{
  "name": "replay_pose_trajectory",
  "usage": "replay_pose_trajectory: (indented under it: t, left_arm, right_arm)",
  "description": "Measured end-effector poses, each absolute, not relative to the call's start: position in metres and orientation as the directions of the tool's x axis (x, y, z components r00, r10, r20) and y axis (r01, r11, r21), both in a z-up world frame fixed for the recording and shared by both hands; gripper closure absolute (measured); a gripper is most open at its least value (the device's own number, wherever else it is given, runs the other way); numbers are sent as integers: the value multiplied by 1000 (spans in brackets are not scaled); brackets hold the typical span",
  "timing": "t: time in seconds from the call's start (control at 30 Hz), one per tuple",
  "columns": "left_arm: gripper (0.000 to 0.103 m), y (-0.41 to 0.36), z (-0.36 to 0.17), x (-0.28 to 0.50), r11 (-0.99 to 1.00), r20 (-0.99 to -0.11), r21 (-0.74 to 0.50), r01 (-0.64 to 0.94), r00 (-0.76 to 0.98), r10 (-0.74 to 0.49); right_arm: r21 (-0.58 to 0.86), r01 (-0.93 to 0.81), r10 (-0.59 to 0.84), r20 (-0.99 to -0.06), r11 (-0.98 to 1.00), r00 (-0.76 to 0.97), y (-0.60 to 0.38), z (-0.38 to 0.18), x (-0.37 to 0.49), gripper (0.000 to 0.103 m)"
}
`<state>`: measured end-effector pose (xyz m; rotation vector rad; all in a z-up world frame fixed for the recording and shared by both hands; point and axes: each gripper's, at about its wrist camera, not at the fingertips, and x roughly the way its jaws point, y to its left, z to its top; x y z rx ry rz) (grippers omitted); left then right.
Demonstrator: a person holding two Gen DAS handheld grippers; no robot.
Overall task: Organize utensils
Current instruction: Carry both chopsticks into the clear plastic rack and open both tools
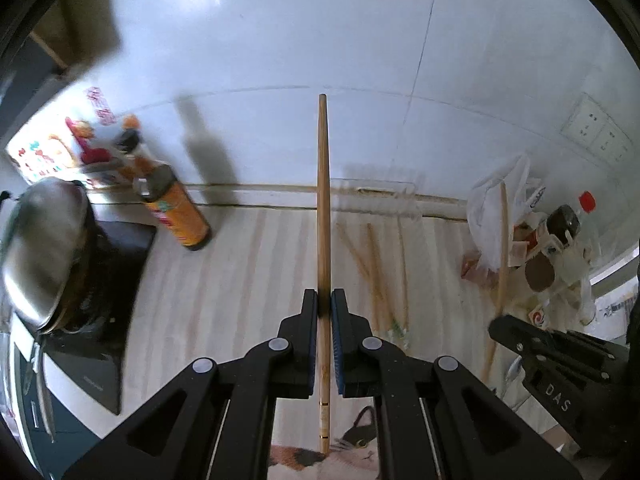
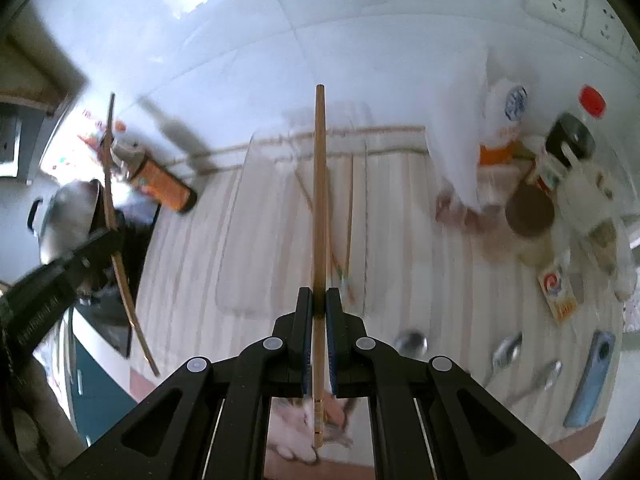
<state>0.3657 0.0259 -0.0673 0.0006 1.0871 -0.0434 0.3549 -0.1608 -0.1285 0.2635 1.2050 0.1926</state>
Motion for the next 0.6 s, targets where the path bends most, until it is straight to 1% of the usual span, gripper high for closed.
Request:
replay_pose_trajectory:
  t: [0.2,0.37,0.5,0.6]
  left_arm:
    - [99,26,-107,420,995,-942,-93,27,321,-96]
    - [99,28,-143,451,987,-967,-159,-8,204,-154]
    - [98,28,-164,464,986,-976,-168,-11,143,-165]
    - [97,27,-171,469,989,-981,-148,-13,131,-145]
  right_arm:
    - [329,36,303,-903,944,306,-162,-149,412,96]
    - [343,64,319,-917,937,240,-159,-178,450,96]
    - [327,66,308,-930,943,201,-151,-202,466,96]
    - [310,50,299,-940,949,162,-145,-216,476,96]
